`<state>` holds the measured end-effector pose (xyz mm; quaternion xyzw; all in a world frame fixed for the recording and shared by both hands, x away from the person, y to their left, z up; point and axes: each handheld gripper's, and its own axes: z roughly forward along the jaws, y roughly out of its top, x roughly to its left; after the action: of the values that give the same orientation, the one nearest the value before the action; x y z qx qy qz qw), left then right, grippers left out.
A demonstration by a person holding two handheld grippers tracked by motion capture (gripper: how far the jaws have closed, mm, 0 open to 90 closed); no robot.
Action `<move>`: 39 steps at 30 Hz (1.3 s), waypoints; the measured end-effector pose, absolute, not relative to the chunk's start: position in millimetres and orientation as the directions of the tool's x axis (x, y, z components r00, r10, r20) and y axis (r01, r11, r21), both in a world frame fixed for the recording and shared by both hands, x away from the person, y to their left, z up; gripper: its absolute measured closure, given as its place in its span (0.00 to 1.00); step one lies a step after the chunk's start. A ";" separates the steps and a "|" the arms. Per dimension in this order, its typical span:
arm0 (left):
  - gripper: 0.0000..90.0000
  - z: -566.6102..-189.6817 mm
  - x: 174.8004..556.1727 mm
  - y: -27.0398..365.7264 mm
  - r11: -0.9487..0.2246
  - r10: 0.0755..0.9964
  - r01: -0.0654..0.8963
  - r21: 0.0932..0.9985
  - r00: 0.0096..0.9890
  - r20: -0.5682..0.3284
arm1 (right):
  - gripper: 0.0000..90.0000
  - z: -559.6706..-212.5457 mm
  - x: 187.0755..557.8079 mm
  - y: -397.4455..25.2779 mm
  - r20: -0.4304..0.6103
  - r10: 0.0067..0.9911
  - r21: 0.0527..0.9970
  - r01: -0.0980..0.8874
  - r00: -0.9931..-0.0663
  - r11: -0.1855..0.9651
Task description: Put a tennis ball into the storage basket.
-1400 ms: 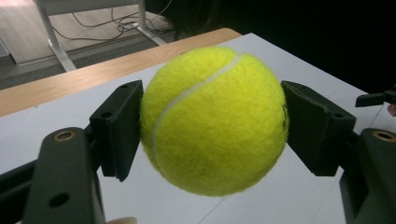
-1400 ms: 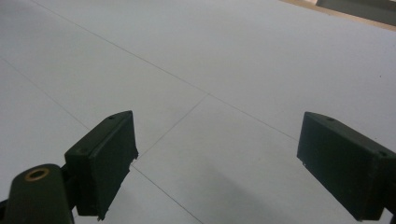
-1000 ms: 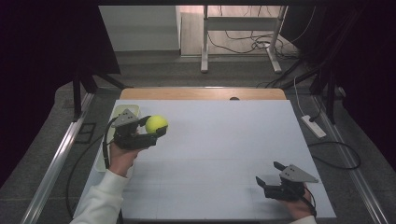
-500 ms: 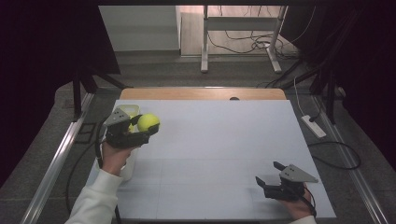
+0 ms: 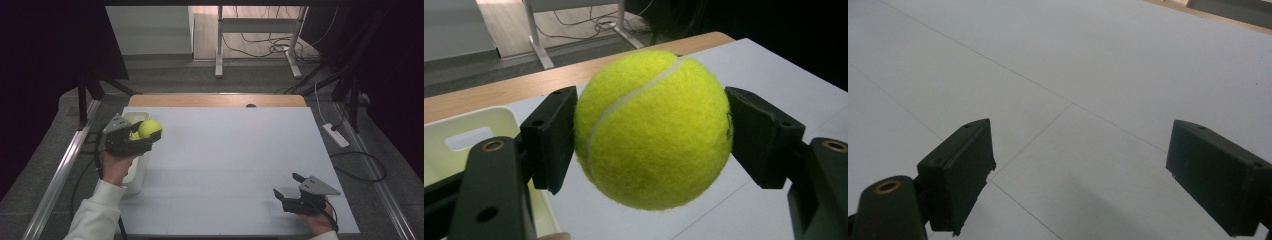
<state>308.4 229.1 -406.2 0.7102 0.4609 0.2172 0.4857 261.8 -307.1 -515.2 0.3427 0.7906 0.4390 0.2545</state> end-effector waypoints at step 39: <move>0.29 -412.4 307.2 269.5 -0.074 0.916 0.479 0.874 0.379 -0.130 | 0.13 -515.4 262.2 -306.9 -0.104 0.765 0.867 0.319 -0.636 0.383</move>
<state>307.2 269.5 -412.4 0.6928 0.5036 0.2385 0.4577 262.2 -306.9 -515.4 0.3424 0.7915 0.4375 0.2550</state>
